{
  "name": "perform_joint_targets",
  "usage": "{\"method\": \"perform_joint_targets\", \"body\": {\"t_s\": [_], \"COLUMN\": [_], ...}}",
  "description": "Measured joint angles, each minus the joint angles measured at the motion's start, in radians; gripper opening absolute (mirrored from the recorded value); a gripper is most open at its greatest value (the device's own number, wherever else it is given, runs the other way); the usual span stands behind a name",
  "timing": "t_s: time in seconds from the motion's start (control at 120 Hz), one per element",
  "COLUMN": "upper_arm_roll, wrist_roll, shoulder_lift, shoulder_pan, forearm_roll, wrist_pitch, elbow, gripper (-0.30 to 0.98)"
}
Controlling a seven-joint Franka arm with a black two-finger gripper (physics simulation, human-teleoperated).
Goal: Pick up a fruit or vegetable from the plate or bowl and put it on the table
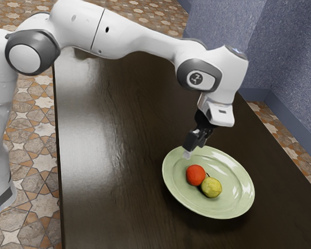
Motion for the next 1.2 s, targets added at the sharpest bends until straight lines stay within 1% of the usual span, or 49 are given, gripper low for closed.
{"method": "perform_joint_targets", "body": {"t_s": [0.292,0.45,0.692,1.2], "upper_arm_roll": [-0.002,-0.004,-0.003,0.001], "wrist_roll": [0.016,0.022,0.028,0.037], "shoulder_lift": [-0.002,0.006,0.016,0.064], "shoulder_pan": [-0.001,-0.027,-0.031,-0.032], "forearm_roll": [-0.002,-0.01,-0.012,0.007], "wrist_pitch": [0.03,0.049,0.078,0.162], "elbow": [-0.024,-0.024,-0.042,-0.05], "gripper": [0.68,0.68,0.68,0.68]}}
